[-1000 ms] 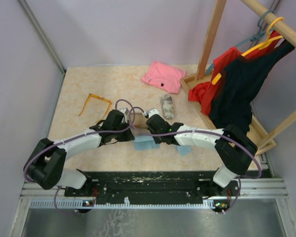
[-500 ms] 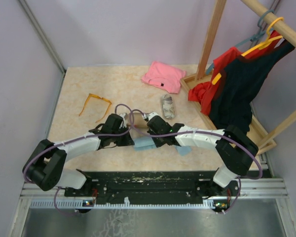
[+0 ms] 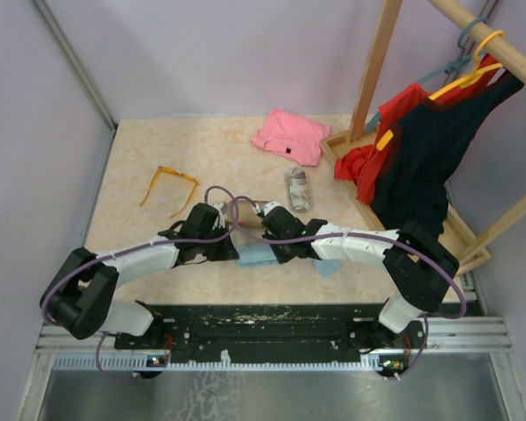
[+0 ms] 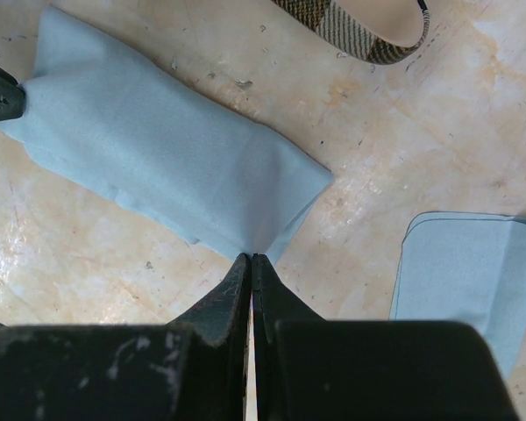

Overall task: Organize the sunglasses
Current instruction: Fold the glasses cleaning cloth at the center of the board.

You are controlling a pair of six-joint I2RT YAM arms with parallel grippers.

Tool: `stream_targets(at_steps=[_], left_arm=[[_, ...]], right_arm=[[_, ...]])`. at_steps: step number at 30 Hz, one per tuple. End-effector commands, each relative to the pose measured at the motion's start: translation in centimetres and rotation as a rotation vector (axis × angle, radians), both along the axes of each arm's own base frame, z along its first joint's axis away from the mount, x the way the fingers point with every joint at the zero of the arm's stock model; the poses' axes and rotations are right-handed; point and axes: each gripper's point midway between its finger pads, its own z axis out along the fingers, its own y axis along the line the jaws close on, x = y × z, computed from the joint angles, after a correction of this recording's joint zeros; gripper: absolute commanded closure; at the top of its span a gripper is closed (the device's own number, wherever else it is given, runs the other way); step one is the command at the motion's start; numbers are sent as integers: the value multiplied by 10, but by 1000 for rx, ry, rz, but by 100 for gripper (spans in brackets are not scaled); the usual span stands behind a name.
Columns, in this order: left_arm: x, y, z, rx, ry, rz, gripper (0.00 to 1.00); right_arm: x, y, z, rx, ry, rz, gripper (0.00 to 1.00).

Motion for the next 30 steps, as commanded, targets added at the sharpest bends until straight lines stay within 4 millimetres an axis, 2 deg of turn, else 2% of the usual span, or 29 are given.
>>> stream_targets(at_steps=[1, 30], left_arm=[[-1, -4, 6, -29, -20, -12, 99], [-10, -7, -7, -17, 7, -36, 99]], right_arm=[[-1, 6, 14, 37, -25, 14, 100], [-10, 3, -3, -5, 20, 36, 99]])
